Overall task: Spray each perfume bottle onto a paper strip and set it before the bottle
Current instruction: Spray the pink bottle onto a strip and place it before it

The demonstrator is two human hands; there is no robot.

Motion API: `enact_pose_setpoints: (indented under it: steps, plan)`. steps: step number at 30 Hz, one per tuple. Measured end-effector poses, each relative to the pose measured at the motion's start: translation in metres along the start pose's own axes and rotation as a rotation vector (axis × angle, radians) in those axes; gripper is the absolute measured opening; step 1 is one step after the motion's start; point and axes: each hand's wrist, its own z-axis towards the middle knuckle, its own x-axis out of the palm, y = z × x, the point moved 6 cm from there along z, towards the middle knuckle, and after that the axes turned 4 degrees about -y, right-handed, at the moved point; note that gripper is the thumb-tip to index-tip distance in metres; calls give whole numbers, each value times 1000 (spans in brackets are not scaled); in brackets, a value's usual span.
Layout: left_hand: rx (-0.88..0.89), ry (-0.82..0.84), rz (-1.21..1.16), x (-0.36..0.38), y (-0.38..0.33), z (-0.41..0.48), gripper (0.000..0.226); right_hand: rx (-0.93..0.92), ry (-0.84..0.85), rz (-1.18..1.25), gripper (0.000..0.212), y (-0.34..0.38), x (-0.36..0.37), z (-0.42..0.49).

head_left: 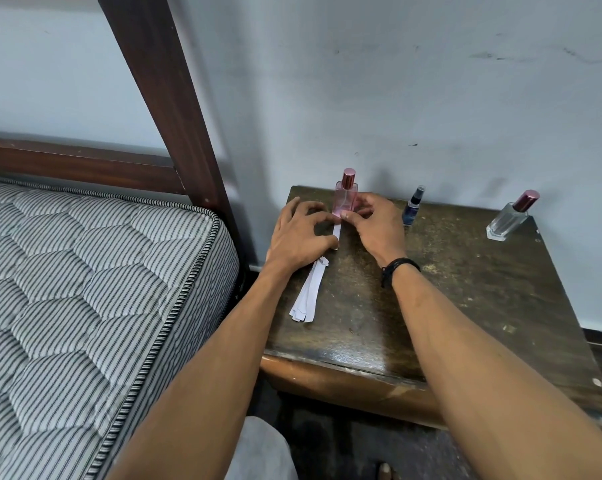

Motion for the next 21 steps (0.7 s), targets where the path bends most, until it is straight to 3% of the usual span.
enact_pose_setpoints:
  steps: [21]
  plan:
    - [-3,-1,-21,0,2,2,45,0,18,12,29,0,2,2]
